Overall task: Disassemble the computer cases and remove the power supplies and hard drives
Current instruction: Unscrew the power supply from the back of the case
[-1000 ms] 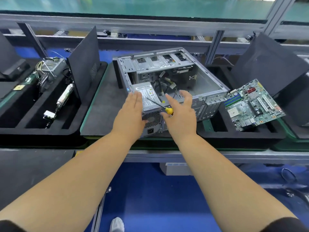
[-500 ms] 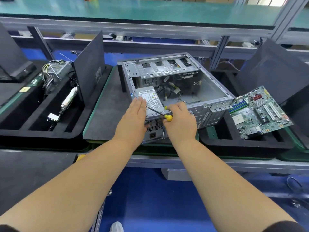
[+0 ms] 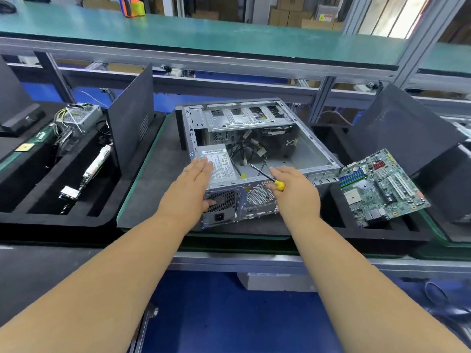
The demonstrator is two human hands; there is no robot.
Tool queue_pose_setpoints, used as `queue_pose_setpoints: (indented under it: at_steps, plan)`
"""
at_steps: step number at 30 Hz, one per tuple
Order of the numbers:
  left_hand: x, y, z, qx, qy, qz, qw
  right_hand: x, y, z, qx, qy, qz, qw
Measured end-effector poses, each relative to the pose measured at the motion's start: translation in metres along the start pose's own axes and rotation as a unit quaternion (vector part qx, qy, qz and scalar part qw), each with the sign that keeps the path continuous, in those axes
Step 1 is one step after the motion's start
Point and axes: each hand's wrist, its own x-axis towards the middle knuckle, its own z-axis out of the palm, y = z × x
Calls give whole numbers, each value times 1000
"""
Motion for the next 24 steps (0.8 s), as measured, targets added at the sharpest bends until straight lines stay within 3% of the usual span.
queue_pose_setpoints:
  at_steps: [5, 16, 24]
  plan:
    - [7, -26, -4, -18, 14, 0, 1000, 15, -15, 11, -88, 3, 25, 996]
    - [37, -90, -11, -42, 23, 10, 999, 59, -57, 41, -61, -90, 98, 989]
    - [63, -122, -12, -32, 25, 9, 999, 83, -78, 60, -86, -63, 103, 989]
